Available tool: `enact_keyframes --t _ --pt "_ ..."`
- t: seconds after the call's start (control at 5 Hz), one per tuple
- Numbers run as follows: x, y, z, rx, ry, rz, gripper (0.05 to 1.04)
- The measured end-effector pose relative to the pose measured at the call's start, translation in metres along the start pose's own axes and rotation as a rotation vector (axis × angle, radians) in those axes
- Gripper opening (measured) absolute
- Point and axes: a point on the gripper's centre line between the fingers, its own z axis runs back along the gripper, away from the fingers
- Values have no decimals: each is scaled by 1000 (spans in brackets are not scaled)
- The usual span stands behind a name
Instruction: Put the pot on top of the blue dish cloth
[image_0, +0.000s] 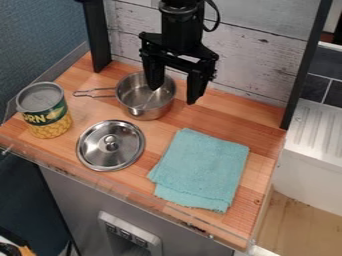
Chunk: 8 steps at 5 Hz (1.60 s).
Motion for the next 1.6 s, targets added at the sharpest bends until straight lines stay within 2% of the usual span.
enact_keyframes --t 0.2,0.6,0.8,1.0,1.2,1.4,1.6 --pt "-1 -1 -10 -3 31 3 1001" --pt "45 31 -43 39 -10 58 1001" --pt "59 38 -63 78 -18 64 1001" --pt "62 41 -82 91 -1 64 951" --pt "61 42 -94 98 12 59 666" --pt "56 41 -95 97 8 72 363" --pt "51 37 -93 82 13 52 154"
